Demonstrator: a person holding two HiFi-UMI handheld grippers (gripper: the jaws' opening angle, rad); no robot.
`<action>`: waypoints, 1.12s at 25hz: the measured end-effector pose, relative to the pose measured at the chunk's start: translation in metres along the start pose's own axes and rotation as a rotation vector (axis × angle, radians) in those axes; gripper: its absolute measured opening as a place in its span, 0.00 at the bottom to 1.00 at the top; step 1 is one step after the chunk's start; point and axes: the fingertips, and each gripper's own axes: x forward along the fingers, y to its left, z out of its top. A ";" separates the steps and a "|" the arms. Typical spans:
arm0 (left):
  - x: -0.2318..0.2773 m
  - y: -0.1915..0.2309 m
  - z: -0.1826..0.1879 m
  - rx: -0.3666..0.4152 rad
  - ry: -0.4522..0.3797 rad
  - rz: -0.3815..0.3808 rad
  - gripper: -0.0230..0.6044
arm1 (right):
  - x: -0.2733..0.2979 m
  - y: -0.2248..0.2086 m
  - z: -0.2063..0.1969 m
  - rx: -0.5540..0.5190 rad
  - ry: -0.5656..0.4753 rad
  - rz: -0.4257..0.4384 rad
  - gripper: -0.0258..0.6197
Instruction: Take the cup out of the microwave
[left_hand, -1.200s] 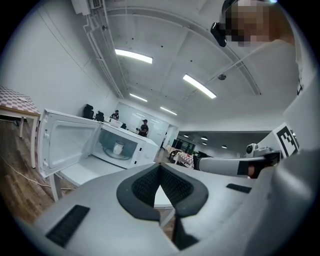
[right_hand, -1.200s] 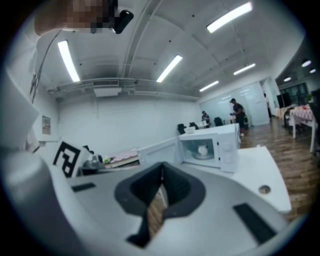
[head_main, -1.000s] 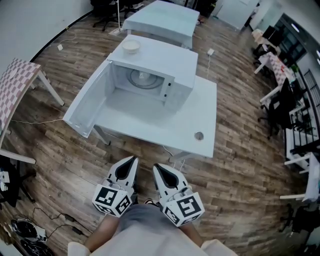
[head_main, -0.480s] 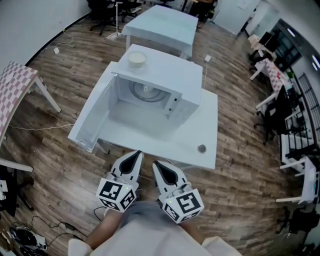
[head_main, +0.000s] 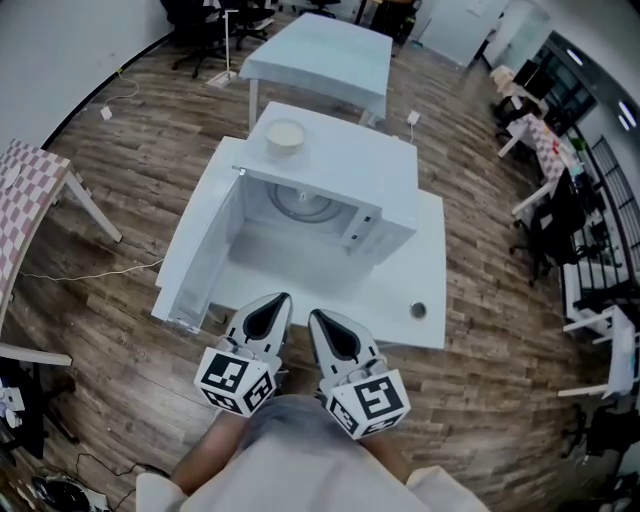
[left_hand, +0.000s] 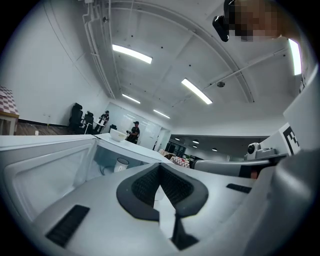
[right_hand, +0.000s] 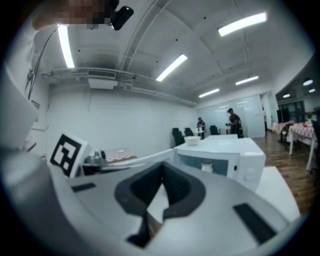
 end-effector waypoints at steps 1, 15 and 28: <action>0.002 0.004 0.002 -0.001 -0.002 -0.004 0.06 | 0.004 0.000 0.001 -0.005 0.001 -0.007 0.07; 0.004 0.020 -0.004 0.017 0.021 -0.029 0.06 | 0.017 0.002 -0.009 -0.002 0.011 -0.054 0.07; 0.037 0.042 -0.006 0.050 0.042 -0.005 0.06 | 0.048 -0.016 -0.004 0.001 0.017 -0.012 0.07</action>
